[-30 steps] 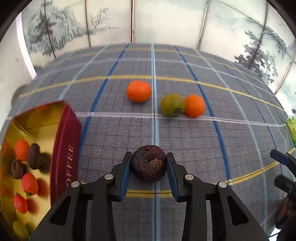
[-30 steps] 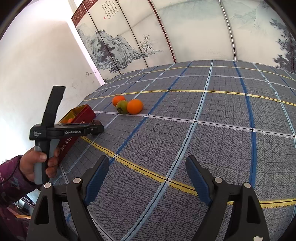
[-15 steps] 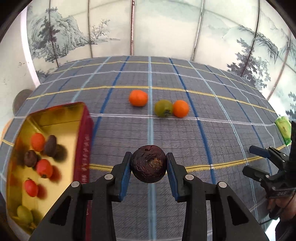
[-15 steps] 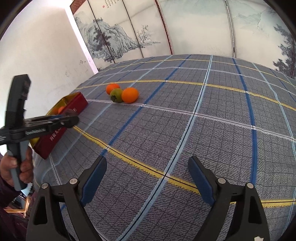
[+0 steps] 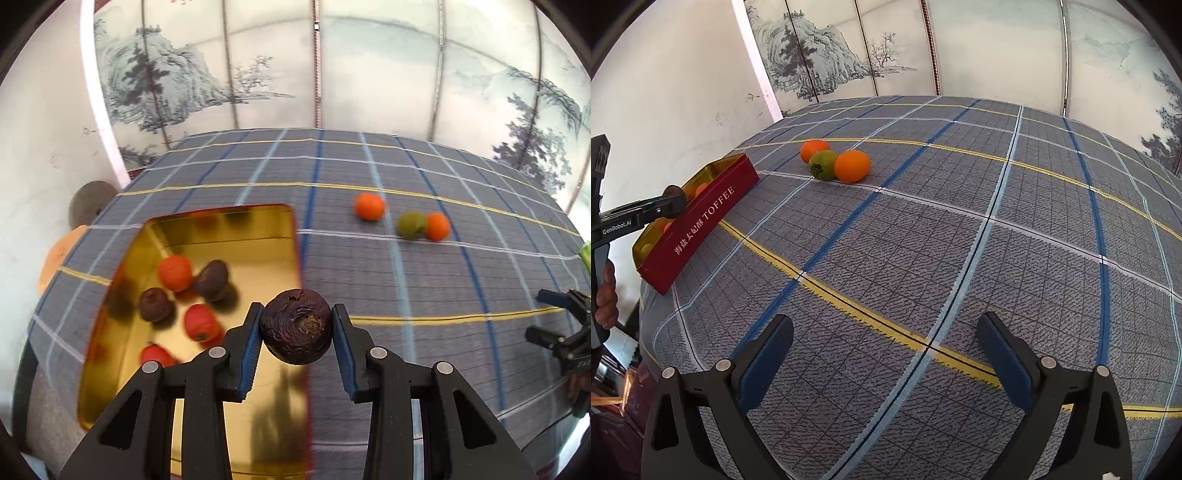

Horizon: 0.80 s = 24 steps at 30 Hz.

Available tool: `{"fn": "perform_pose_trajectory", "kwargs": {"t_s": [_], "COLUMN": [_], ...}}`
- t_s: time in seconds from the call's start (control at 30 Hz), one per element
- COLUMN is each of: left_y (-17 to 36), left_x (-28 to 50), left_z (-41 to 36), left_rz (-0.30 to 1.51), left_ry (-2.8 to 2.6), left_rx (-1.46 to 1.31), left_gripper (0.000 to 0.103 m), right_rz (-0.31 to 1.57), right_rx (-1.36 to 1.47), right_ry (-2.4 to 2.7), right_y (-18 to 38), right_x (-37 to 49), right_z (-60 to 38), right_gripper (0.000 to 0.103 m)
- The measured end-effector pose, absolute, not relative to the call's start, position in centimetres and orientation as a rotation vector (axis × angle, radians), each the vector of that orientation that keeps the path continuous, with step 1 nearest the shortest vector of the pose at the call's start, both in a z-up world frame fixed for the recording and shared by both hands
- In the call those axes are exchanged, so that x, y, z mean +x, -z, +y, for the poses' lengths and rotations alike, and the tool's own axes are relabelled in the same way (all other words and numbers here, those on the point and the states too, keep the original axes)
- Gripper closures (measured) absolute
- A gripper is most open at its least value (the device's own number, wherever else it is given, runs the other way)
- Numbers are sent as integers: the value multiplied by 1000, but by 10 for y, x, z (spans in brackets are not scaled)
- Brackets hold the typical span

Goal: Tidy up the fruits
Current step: 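Carry the dark brown fruit over the tin and open the left gripper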

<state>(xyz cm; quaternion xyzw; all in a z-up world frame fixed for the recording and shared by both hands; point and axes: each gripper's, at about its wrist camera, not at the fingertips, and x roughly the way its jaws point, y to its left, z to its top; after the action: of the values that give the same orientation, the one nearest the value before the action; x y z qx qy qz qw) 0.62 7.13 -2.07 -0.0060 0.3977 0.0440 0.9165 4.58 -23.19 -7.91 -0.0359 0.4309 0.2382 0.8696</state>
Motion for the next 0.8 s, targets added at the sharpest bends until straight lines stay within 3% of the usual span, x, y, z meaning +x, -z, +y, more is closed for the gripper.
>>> {"fn": "perform_pose_trajectory", "kwargs": {"t_s": [0.8], "left_y": [54], "left_x": [-8], "left_z": [131], "left_rz": [869], "left_ry": [-177], "left_rx": [-87], "left_gripper": [65], "right_rz": [914], "right_rx": [-158], "right_ry": [-428], "right_y": [84], "right_x": [47], "right_z": [-222], "right_gripper": [1]}}
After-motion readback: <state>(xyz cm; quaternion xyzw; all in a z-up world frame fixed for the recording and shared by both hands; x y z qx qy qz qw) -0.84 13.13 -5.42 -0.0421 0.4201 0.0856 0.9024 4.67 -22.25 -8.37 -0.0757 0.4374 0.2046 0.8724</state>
